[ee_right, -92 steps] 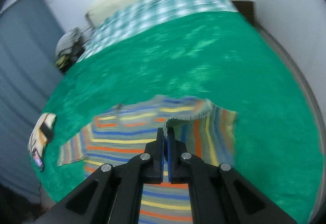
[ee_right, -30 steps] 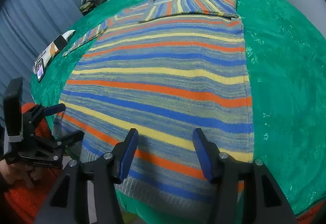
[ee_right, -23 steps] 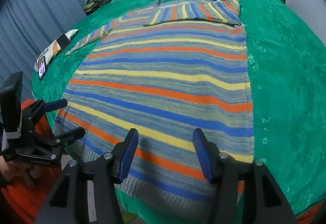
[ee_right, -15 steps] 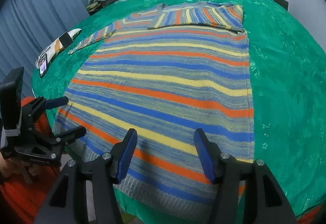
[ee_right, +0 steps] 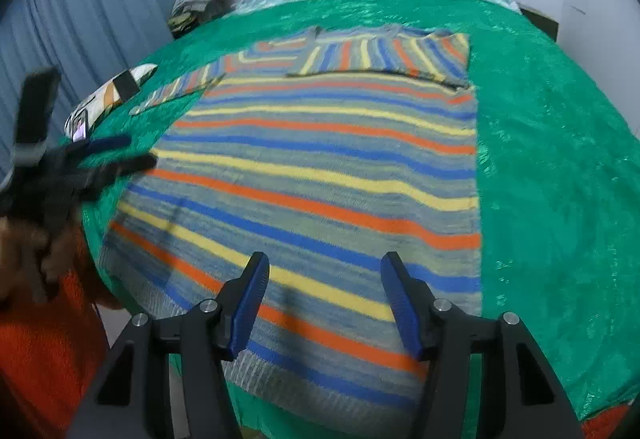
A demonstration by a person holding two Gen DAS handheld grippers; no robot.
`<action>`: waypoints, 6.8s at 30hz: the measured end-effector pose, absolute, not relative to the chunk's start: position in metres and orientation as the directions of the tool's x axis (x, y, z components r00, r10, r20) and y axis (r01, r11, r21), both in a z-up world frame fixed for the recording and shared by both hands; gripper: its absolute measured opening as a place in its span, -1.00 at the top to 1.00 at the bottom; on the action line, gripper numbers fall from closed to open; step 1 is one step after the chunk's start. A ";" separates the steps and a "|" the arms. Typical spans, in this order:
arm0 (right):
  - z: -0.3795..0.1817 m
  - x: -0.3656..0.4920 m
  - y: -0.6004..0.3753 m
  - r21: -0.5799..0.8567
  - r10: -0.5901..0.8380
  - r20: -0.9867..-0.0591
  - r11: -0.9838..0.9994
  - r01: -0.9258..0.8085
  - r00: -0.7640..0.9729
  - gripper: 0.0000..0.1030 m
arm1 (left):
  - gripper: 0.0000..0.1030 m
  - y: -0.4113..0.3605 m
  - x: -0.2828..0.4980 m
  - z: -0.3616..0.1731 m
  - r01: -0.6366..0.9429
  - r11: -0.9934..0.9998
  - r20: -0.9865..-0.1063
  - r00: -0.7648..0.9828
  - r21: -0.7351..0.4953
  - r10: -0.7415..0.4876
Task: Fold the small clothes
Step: 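Open the right gripper and withdraw it from the folded sleeve, then grasp the other sleeve cuff with the left gripper and fold it across the body, then open the left gripper and move both grippers toward the sweater hem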
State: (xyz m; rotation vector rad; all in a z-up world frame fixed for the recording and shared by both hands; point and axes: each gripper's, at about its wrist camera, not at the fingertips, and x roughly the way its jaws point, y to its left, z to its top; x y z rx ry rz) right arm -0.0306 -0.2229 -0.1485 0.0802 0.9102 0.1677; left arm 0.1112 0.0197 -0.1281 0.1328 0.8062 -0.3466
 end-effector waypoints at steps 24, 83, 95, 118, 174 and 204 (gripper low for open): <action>-0.142 -0.058 -0.179 -0.057 0.078 -0.784 0.979 -0.197 0.616 -0.13 | -0.99 0.033 0.198 -0.206 0.259 0.966 -0.776 0.604 -0.026 -0.183; -0.147 -0.032 -0.207 0.136 0.171 -0.775 0.985 -0.104 0.609 -0.17 | 0.93 0.260 0.325 -0.110 -0.099 0.929 -0.811 0.526 -0.356 -0.255; -0.138 -0.035 -0.214 0.184 0.217 -0.749 0.976 -0.118 0.626 -0.18 | 0.84 -0.047 0.298 -0.039 0.509 0.853 -0.740 0.528 -0.117 -0.417; -0.140 -0.032 -0.229 0.235 0.222 -0.752 0.970 -0.063 0.621 -0.22 | -0.44 0.043 0.259 -0.171 0.329 0.944 -0.848 0.509 0.032 -0.149; -0.123 -0.051 -0.273 0.200 0.081 -0.745 0.974 0.105 0.663 -0.41 | -0.86 -0.002 0.033 -0.140 0.435 0.893 -0.713 0.589 -0.117 -0.381; -0.135 -0.042 -0.264 0.149 0.025 -0.740 0.981 0.128 0.673 -0.61 | -0.95 0.005 0.041 -0.162 0.393 0.919 -0.764 0.584 -0.029 -0.274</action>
